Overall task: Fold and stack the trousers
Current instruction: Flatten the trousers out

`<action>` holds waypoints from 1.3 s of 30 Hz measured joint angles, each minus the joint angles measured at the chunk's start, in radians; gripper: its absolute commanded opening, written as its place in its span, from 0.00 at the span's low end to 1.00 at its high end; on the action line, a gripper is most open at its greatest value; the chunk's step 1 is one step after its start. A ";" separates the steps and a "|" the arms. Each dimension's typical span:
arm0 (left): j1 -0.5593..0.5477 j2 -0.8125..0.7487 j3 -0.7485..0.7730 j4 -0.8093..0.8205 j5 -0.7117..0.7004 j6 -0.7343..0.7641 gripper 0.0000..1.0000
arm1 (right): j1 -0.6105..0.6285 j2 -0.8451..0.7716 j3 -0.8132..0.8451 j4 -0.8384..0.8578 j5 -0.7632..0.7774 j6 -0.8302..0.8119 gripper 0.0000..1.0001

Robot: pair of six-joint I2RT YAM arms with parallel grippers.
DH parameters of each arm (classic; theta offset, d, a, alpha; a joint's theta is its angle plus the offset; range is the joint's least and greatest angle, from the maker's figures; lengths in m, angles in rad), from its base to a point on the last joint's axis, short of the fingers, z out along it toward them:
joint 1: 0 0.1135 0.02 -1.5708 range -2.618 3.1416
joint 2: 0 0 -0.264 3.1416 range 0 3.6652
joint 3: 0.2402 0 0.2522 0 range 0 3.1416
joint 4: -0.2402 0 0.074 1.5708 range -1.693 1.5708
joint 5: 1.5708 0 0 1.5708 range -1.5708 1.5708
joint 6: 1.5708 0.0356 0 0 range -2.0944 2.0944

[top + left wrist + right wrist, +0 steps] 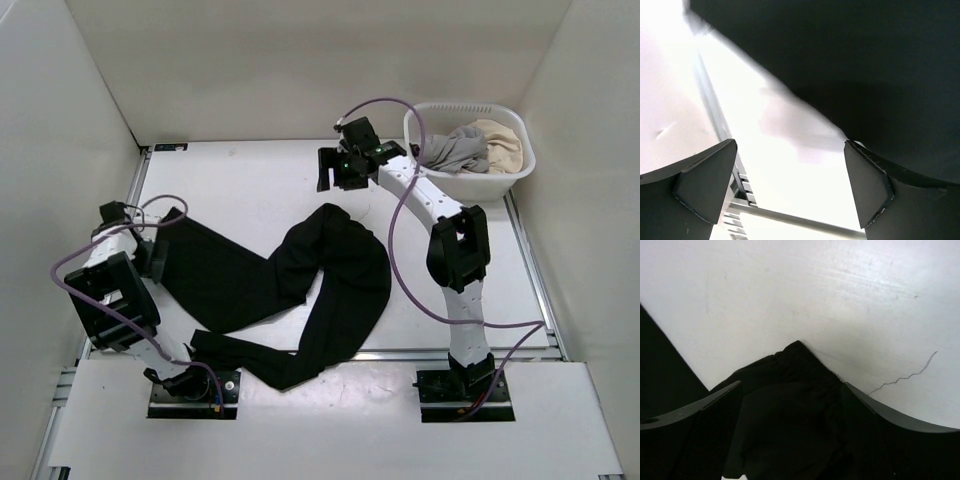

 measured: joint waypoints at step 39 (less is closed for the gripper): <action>0.071 0.217 0.192 -0.098 0.216 -0.143 0.14 | -0.103 -0.383 -0.359 -0.153 -0.046 0.032 0.00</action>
